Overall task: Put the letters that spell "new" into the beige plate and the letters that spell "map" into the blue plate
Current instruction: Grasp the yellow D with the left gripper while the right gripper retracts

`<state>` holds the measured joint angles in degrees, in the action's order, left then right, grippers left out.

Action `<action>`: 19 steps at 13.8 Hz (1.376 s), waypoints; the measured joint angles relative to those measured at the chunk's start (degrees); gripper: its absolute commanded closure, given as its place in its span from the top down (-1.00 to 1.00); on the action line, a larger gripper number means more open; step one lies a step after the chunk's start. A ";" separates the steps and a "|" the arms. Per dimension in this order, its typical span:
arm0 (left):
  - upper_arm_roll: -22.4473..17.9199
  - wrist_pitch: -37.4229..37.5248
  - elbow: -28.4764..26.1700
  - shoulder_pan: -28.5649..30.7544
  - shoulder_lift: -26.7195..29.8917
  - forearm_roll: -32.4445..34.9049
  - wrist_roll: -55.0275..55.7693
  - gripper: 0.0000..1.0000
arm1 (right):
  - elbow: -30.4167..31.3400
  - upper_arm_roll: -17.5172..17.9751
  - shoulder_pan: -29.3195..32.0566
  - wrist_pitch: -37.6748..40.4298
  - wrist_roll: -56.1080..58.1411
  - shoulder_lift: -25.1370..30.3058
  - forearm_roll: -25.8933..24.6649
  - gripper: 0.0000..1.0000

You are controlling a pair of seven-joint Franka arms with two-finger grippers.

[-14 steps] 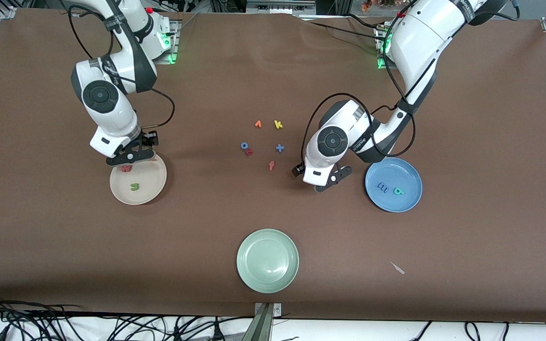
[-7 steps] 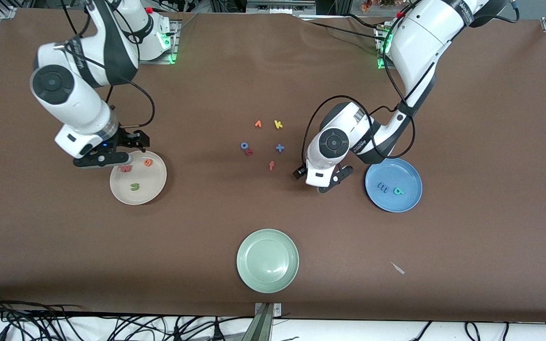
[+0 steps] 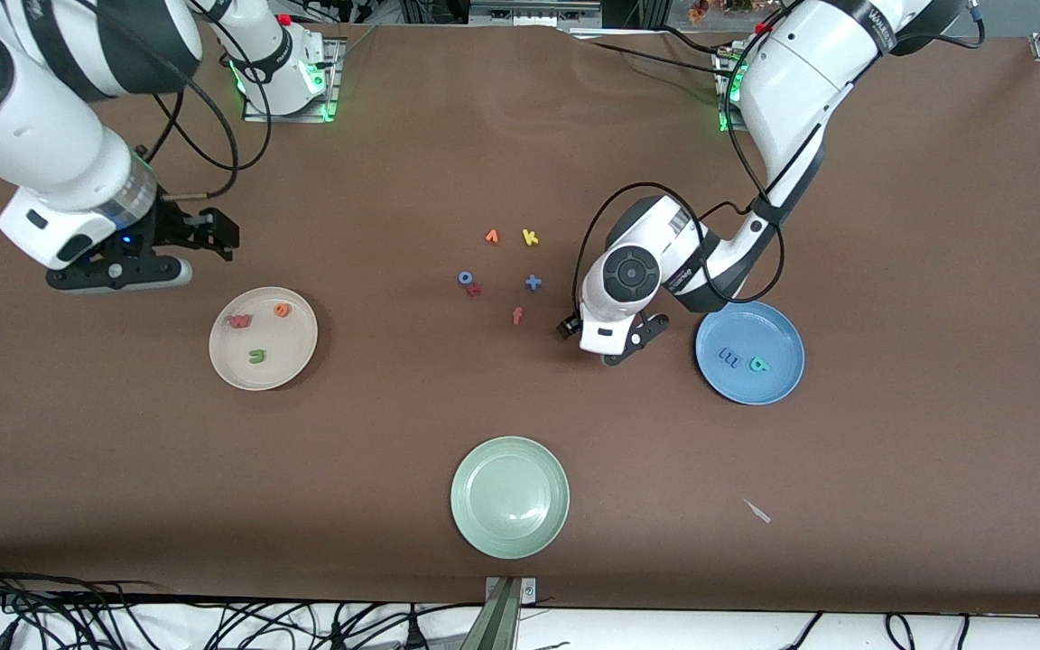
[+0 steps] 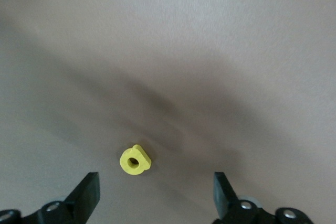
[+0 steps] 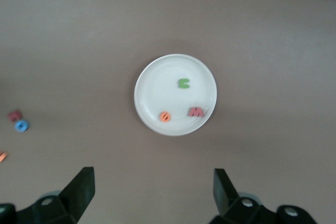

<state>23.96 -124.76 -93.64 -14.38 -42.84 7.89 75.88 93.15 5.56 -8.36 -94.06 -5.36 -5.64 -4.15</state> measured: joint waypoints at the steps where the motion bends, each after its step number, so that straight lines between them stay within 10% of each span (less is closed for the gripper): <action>1: 0.00 -0.06 -0.26 -0.23 -0.22 0.00 0.04 0.86 | -1.19 -0.46 0.02 2.24 0.97 0.58 2.65 0.99; 13: -0.19 -7.38 -5.96 1.13 0.04 0.00 0.53 0.41 | -4.15 -7.16 0.70 8.48 4.30 3.35 6.71 0.99; 19: 0.00 -7.47 -6.47 1.08 0.64 0.01 0.53 -0.68 | -6.01 -7.27 0.70 9.91 4.30 3.35 5.70 1.00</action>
<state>23.96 -132.23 -100.11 -13.30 -42.19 7.89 76.41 87.15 -1.71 -7.66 -84.15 -1.06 -2.29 1.55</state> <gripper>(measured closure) 0.612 0.000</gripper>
